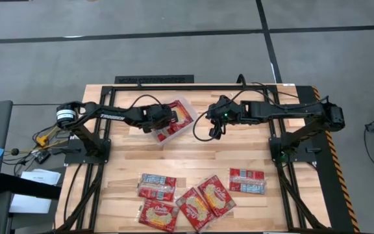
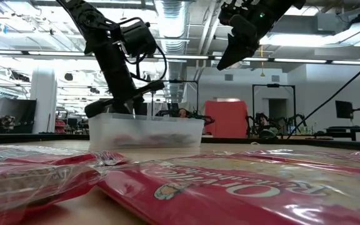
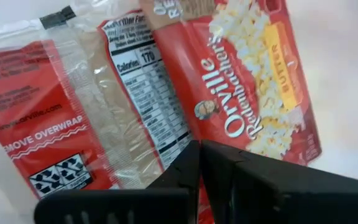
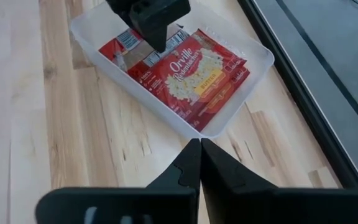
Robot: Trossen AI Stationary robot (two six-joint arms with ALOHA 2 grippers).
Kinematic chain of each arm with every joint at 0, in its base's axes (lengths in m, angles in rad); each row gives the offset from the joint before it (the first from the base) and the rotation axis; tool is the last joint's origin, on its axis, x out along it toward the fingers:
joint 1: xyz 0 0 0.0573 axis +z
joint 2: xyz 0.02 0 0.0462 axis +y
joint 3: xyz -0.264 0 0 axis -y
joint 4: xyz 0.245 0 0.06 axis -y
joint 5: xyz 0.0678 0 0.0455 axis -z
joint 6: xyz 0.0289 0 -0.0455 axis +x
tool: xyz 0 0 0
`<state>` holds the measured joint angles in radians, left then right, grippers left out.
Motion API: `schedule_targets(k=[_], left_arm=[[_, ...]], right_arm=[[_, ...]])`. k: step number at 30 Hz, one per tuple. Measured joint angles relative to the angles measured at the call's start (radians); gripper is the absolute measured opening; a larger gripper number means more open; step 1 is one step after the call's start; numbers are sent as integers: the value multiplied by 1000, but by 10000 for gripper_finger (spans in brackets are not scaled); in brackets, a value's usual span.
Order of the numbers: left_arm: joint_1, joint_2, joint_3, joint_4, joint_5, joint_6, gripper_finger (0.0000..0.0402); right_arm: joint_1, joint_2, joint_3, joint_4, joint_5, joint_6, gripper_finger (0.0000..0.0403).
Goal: Sort popcorn bags into baskets
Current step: Put the red popcorn bag into the transparent bin
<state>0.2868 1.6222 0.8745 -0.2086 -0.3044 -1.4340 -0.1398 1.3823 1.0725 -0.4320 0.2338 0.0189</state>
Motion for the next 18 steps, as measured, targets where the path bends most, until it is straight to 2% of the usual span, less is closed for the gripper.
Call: schedule_targets(k=[5,9,12,18], left_arm=[[1,-22,-3,-8,5,48,0],[1,-91,-5,-70,-5,37,0],[0,-150,-4,-101,-19,54,0],[0,-224,-3,-191,-45,89,0]], right_arm=[[0,1,0,38,-13,-1,29],[0,53,0,201,-127,-17,18],[1,141,31,285,-181,-18,13],[-8,369,197,240,-224,-79,21]])
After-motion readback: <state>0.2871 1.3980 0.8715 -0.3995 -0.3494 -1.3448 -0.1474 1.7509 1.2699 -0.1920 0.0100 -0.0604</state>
